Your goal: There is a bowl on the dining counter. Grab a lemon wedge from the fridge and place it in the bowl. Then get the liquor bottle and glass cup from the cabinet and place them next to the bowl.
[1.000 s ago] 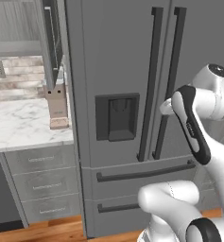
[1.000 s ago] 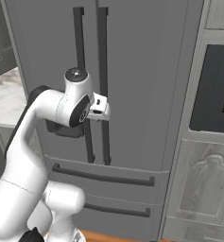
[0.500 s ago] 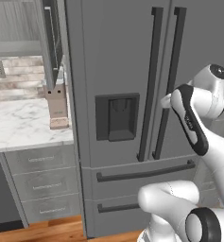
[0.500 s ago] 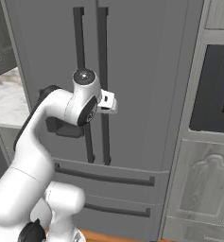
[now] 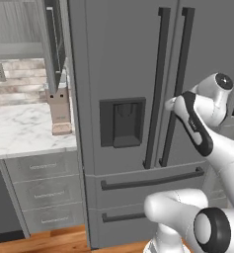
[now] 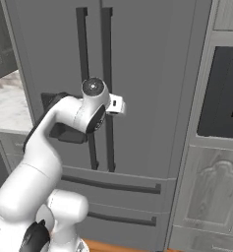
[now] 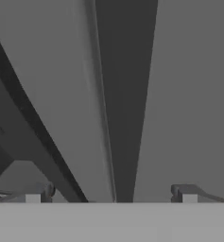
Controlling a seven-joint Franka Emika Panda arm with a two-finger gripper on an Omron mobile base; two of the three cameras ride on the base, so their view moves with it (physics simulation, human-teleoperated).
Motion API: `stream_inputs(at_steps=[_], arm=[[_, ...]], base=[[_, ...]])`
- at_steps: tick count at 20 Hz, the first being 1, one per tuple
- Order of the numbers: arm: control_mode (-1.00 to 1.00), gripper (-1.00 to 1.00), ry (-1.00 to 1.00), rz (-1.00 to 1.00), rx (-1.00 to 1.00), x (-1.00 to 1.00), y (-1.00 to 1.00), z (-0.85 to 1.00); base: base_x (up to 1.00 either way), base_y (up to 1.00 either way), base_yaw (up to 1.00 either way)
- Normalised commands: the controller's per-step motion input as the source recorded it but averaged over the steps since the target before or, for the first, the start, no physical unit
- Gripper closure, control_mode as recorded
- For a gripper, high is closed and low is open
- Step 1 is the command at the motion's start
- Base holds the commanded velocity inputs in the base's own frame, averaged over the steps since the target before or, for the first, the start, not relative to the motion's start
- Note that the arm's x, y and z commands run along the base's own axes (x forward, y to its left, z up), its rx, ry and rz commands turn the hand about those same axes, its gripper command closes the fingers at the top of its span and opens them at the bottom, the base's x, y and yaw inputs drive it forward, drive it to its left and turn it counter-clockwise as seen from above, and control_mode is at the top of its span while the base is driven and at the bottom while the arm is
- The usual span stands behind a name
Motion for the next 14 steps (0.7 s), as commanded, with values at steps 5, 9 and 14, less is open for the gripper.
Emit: stream_inputs(at_steps=[5,9,14], arm=[[-1.00,-1.00,-0.06,0.00,0.00,0.52,0.00,-0.11],[-1.00,-1.00,0.00,0.00,0.00,0.53,0.00,-0.10],[-1.00,-1.00,0.00,0.00,0.00,0.49,0.00,-0.11]], base=[[0.00,0.00,0.00],[0.00,0.00,0.00],[0.00,0.00,0.00]])
